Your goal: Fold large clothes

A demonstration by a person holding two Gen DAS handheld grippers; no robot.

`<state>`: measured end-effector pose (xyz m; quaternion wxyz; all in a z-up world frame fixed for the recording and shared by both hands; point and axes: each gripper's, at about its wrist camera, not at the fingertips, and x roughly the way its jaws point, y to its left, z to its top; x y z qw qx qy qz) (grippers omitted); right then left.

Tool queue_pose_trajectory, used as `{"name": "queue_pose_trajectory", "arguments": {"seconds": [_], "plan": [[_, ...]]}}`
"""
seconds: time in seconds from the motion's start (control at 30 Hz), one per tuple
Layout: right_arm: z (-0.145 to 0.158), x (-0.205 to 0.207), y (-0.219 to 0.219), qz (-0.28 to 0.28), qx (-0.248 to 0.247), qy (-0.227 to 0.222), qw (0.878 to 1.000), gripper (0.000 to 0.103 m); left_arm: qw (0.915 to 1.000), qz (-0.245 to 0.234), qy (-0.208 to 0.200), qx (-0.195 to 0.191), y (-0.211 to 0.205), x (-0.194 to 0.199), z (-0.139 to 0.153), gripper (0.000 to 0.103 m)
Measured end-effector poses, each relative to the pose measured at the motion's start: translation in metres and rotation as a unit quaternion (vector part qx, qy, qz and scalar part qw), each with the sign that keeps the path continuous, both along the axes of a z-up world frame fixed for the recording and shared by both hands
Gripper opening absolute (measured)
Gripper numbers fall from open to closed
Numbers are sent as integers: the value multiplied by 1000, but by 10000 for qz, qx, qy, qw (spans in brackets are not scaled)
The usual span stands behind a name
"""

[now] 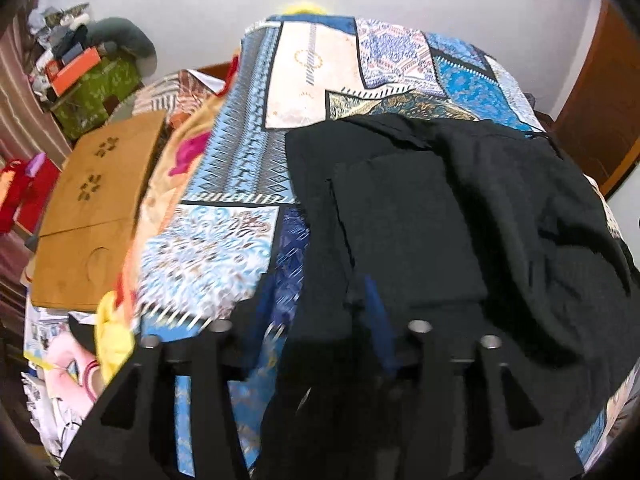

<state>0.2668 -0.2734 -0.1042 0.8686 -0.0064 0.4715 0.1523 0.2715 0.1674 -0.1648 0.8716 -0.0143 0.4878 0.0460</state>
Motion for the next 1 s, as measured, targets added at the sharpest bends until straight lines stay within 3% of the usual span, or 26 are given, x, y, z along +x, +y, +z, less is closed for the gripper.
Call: {"name": "queue_pose_trajectory", "arguments": {"seconds": [0.1,0.2,0.33,0.43,0.53,0.63,0.73,0.87,0.93,0.97,1.0], "plan": [[4,-18,-4,-4,-109,-123,9999,56,10000,-11,20,68,1,-23,7,75],[1,-32,-10,16,-105,-8,9999,56,10000,-10,77,61,4,-42,6,82],[-22,-41,-17,-109,74,337,9993,56,9995,95,181,-244,19,-64,-8,83],[-47,-46,-23,-200,105,643,9977,56,9964,310,309,-721,38,-80,-32,83],[-63,-48,-33,-350,228,801,9959,56,9884,511,721,-1237,55,-91,-68,83],[-64,-48,-36,-293,332,774,9960,56,9822,488,1042,-1486,57,-94,-92,80],[-65,-44,-32,-156,229,789,9965,57,9887,221,947,-1144,43,-97,-99,80],[-65,-41,-35,-198,287,870,9956,57,9871,27,990,-1260,26,-97,-103,79],[-64,-43,-35,-186,263,904,9954,58,9858,-21,1019,-1337,18,-97,-103,67],[-65,-45,-33,-122,219,927,9954,59,9823,-55,1065,-1540,15,-98,-105,52],[-64,-47,-31,-16,177,917,9956,58,9805,-21,1084,-1639,13,-99,-105,47]]}}
